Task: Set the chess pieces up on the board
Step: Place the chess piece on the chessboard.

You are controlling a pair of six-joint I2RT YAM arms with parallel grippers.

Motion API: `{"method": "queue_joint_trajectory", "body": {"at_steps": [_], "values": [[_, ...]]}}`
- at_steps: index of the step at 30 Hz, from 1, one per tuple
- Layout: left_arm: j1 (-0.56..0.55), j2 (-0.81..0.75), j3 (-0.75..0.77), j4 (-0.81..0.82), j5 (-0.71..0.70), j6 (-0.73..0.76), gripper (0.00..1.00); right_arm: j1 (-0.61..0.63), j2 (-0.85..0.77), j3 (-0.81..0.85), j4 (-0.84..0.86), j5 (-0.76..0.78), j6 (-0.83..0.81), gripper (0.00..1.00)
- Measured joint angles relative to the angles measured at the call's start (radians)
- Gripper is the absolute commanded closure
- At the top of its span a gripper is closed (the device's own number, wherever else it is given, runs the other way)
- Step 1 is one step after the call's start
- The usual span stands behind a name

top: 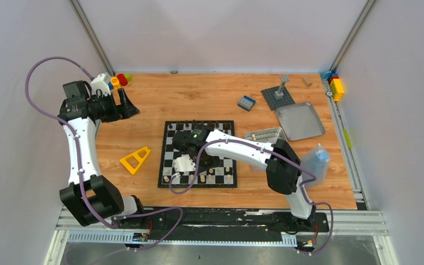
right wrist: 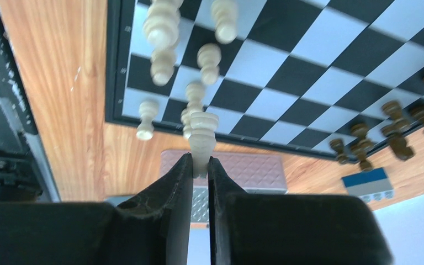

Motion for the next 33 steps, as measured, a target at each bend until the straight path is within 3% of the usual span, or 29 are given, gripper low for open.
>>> {"method": "queue_joint_trajectory", "body": {"at_steps": [9,33], "values": [[0.0,-0.013,-0.006,0.006,0.0,-0.001,0.01,0.0,-0.073,-0.109,-0.048,0.007,0.051,1.0],[0.0,-0.03,-0.034,0.025,0.008,-0.001,0.0,0.029,-0.025,-0.129,-0.051,-0.023,0.072,1.0]]}}
